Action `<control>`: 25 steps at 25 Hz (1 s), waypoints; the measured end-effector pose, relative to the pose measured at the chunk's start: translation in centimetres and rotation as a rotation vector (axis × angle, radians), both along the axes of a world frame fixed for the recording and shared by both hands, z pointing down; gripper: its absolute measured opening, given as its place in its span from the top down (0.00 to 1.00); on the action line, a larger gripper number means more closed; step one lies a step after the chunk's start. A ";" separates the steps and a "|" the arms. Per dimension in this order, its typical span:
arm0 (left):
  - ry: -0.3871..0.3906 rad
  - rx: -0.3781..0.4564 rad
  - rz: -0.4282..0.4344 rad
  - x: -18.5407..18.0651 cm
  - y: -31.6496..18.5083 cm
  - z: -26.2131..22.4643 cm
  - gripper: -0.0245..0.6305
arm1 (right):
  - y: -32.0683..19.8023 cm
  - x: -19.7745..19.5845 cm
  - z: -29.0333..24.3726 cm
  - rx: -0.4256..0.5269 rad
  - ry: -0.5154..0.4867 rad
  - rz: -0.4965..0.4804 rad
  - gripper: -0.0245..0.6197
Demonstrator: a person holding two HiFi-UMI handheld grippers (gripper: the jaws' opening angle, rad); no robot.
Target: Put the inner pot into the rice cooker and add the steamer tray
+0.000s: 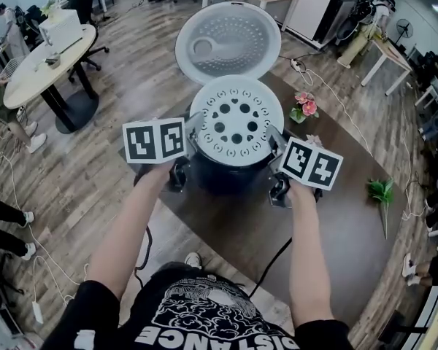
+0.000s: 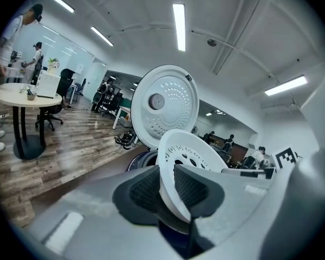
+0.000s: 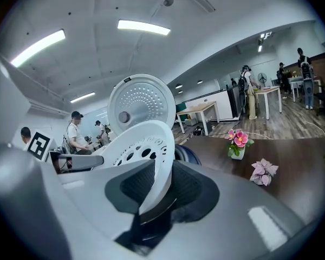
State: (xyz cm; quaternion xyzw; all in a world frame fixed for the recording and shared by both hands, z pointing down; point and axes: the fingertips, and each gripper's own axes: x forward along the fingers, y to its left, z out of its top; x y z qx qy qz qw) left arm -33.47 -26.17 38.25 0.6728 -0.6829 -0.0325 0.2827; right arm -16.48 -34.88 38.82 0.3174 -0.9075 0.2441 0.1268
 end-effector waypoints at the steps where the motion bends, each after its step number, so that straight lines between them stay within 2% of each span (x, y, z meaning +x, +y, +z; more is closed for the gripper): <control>1: -0.011 -0.005 0.004 0.0 -0.1 0.1 0.83 | 0.0 0.0 0.1 0.005 0.009 0.004 0.81; 8: -0.069 -0.032 0.021 0.4 -0.5 0.7 0.83 | -0.5 0.3 0.6 0.050 0.077 0.024 0.79; 13: -0.129 -0.043 0.036 0.6 -0.6 1.0 0.81 | -0.7 0.4 1.0 0.119 0.168 0.033 0.77; 25: -0.197 -0.086 0.041 0.5 -0.9 2.0 0.78 | -1.0 0.1 1.4 0.139 0.183 0.029 0.76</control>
